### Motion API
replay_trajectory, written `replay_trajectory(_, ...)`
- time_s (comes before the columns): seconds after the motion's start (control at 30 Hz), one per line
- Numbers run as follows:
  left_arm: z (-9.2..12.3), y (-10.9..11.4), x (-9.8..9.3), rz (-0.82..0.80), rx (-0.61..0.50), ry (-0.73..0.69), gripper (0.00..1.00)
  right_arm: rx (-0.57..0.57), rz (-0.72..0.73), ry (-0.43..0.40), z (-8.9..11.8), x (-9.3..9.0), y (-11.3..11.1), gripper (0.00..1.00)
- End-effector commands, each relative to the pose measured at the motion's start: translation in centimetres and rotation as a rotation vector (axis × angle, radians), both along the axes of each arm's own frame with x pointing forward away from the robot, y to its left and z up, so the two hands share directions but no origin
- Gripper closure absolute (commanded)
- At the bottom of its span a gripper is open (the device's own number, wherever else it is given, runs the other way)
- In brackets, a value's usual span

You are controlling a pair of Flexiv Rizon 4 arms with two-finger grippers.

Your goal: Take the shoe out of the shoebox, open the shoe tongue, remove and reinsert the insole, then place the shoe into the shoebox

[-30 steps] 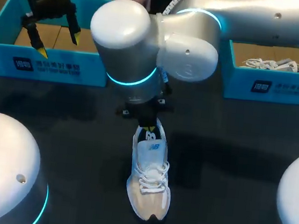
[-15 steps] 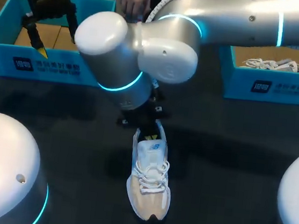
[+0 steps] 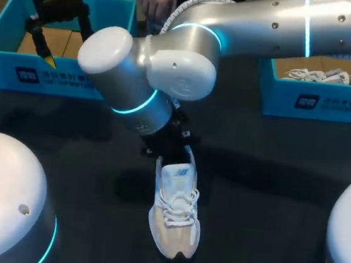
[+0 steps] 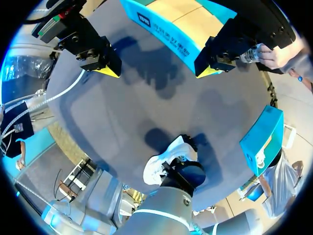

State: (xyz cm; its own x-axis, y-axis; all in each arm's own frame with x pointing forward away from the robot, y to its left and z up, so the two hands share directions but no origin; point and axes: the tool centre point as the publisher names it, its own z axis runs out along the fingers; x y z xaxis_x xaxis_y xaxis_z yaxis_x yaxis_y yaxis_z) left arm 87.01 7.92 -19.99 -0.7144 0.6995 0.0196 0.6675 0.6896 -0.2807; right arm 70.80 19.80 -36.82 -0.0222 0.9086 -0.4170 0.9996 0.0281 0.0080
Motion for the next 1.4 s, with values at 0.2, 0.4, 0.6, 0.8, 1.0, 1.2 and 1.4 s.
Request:
replay_trajectory(0.2,0.0,0.0,0.1,-0.001,0.003,0.000,0.00,0.056,-0.014,0.027,-2.6,0.5,-0.3,1.00)
replay_trajectory(0.4,0.0,0.0,0.1,-0.001,0.003,0.000,0.00,0.017,-0.003,-0.014,-0.4,0.3,0.5,1.00)
replay_trajectory(0.6,0.0,0.0,0.1,-0.001,0.003,0.000,0.00,-0.009,0.011,-0.012,-0.3,0.6,0.7,1.00)
replay_trajectory(0.8,0.0,0.0,0.1,-0.001,0.003,0.000,0.00,0.009,-0.012,0.042,-2.6,1.1,-0.3,1.00)
replay_trajectory(1.0,0.0,0.0,0.1,-0.001,0.003,0.000,0.00,0.064,-0.024,0.099,-4.4,1.8,-1.0,1.00)
replay_trajectory(1.2,0.0,0.0,0.1,-0.001,0.003,0.000,0.00,0.120,0.029,0.108,-4.2,1.4,0.7,1.00)
replay_trajectory(1.4,0.0,0.0,0.1,-0.001,0.003,0.000,0.00,0.084,0.054,0.053,-1.5,0.6,1.7,1.00)
